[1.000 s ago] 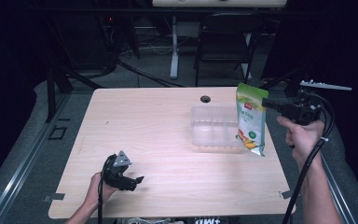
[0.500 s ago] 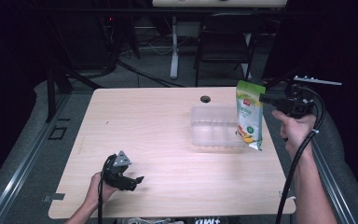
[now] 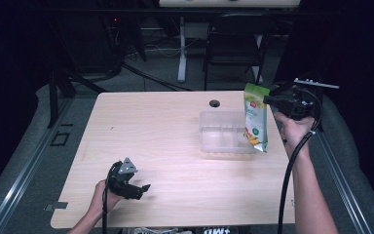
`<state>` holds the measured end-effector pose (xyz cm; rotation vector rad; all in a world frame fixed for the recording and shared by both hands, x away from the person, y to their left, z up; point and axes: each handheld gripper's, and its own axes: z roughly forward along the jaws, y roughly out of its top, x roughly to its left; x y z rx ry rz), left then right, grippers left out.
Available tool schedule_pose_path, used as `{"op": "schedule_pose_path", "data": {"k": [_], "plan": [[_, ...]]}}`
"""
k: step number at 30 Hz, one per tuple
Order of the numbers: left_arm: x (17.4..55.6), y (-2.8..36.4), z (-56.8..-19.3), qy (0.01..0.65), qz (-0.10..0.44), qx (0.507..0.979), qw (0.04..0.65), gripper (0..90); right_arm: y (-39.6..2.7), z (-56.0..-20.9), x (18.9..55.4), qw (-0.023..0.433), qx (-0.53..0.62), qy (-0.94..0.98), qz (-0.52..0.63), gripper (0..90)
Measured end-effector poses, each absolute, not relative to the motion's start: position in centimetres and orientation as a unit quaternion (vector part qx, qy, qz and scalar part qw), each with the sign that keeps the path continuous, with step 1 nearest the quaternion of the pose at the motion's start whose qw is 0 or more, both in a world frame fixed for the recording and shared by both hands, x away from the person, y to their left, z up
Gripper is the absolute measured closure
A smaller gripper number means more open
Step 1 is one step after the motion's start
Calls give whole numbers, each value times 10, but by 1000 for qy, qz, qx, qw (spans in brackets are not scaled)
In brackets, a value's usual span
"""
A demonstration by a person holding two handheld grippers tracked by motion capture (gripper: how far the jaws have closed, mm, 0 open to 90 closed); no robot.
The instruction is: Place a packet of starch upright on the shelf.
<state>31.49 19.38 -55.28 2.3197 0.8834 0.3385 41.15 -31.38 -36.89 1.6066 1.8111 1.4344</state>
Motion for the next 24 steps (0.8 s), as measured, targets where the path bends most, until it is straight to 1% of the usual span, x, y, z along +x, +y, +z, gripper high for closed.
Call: {"op": "schedule_pose_path", "data": {"k": [8, 11, 16, 18, 22, 23, 24], "plan": [[315, 195, -553, 337, 129, 877, 316, 139, -307, -392, 426, 164, 579, 636, 483, 900], [315, 195, -553, 334, 129, 879, 314, 139, -308, -396, 426, 161, 583, 631, 485, 900], [314, 195, -553, 334, 129, 879, 314, 139, -313, -398, 427, 173, 588, 634, 471, 896], [314, 195, -552, 333, 127, 880, 314, 139, -315, -398, 427, 180, 589, 638, 462, 870], [314, 194, -553, 334, 129, 879, 314, 139, -319, -398, 429, 179, 590, 651, 442, 731], [314, 194, -553, 335, 129, 879, 314, 139, -322, -398, 430, 181, 588, 659, 432, 638], [314, 194, -553, 335, 129, 879, 314, 139, -322, -398, 430, 181, 588, 659, 432, 638]]}}
